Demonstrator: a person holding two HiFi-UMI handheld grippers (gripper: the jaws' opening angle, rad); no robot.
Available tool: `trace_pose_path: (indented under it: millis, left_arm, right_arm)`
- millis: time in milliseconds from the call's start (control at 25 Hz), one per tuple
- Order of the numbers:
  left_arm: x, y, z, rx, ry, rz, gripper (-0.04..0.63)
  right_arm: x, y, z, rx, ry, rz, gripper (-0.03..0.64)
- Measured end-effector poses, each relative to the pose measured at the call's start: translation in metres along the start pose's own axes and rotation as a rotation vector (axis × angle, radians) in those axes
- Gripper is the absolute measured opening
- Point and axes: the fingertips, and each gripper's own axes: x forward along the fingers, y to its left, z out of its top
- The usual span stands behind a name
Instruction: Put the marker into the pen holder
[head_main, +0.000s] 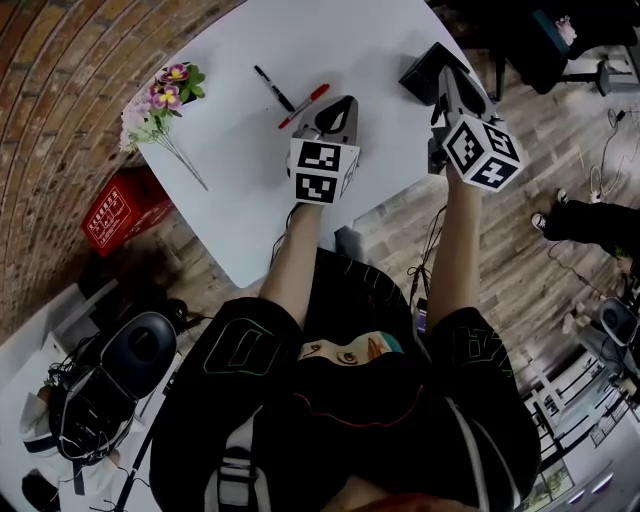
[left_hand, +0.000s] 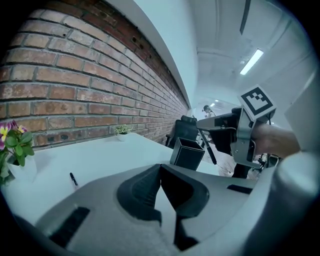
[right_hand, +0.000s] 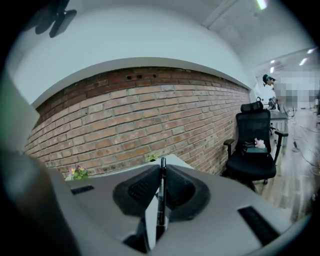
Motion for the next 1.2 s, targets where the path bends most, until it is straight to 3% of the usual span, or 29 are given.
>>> trace_pose_path:
  millis: [720,1200]
  left_arm:
    - [0.038,-0.008,0.021,-0.016,-0.024,-0.044,0.002]
    - [0.042,0.005,0.011,-0.029,0.002,-0.031,0.002]
  right_arm:
    - [0.027,-0.034,0.053,0.006,-0.126,0.0,0.044]
    - [0.04,-0.041,0.027,-0.039,-0.099,-0.01,0.045]
